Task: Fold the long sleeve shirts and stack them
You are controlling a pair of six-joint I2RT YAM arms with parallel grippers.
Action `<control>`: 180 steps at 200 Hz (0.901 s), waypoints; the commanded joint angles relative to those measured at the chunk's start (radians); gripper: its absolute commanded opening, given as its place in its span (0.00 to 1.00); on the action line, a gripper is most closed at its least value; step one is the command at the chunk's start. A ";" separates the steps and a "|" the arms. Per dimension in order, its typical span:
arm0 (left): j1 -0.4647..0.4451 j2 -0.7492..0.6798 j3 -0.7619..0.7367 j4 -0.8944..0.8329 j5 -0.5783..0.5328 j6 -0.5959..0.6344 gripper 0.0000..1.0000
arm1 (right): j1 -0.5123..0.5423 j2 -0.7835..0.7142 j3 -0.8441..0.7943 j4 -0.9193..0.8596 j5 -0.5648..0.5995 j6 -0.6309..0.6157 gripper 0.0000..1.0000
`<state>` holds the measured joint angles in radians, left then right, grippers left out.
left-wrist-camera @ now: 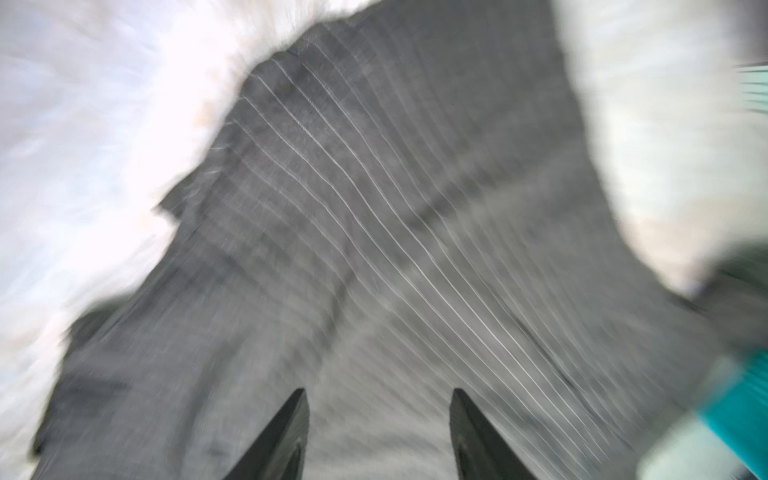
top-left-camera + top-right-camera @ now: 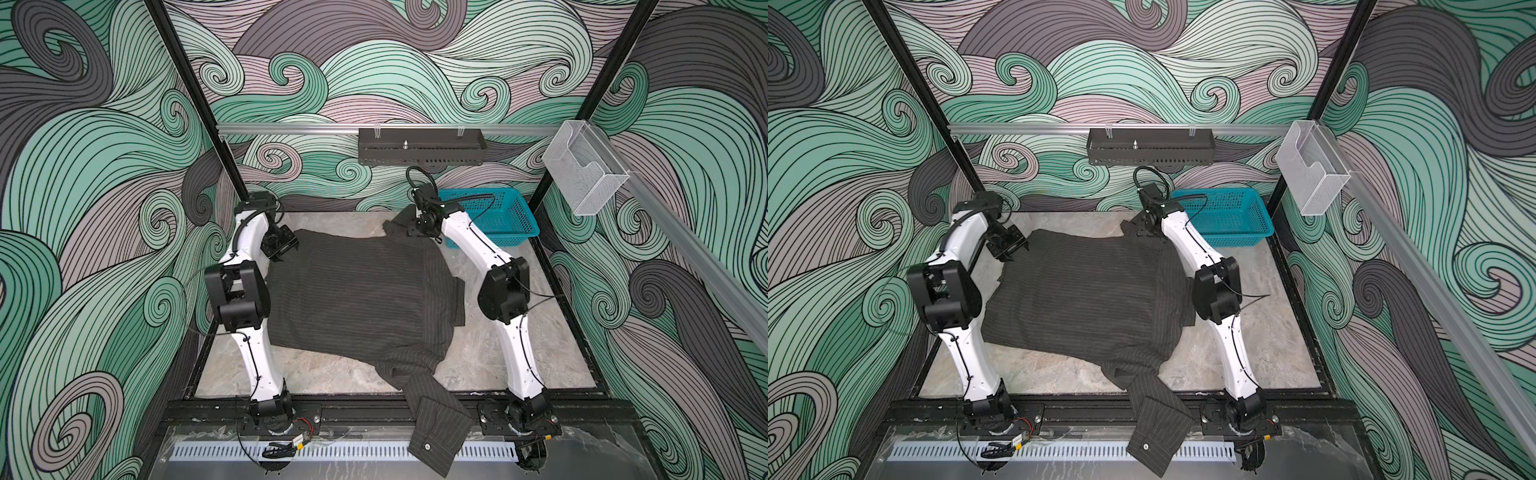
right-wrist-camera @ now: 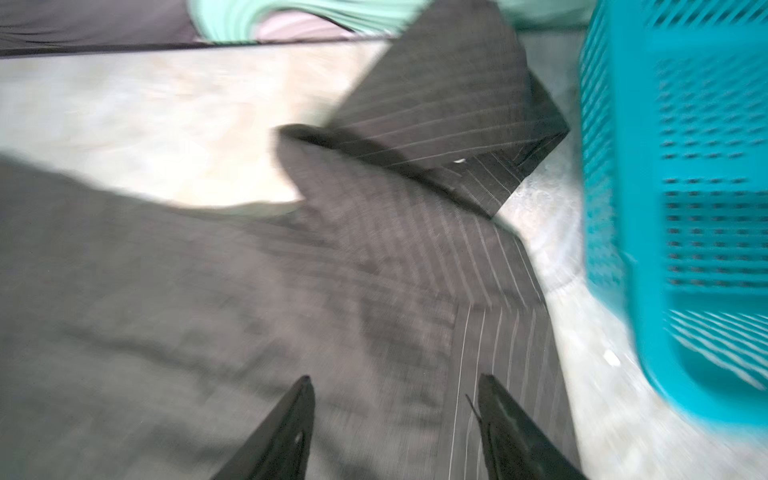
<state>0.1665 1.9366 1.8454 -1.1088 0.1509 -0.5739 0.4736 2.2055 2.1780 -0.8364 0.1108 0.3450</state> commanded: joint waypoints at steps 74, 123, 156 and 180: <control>0.021 -0.231 -0.603 0.170 0.073 -0.019 0.57 | 0.015 -0.468 -0.965 0.179 -0.087 0.189 0.57; 0.041 -0.230 -0.708 0.200 -0.018 -0.053 0.57 | -0.052 -0.302 -1.042 0.229 -0.097 0.181 0.54; 0.054 -0.208 -0.740 0.218 -0.025 -0.053 0.57 | -0.111 -0.251 -0.993 0.169 -0.058 0.147 0.51; 0.047 -0.170 -0.758 0.249 0.021 -0.061 0.57 | -0.114 -0.210 -0.891 0.089 -0.008 0.140 0.50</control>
<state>0.2161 1.7271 1.0966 -0.8932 0.1566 -0.6170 0.3733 1.9171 1.2392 -0.6724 0.0315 0.5026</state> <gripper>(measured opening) 0.569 0.506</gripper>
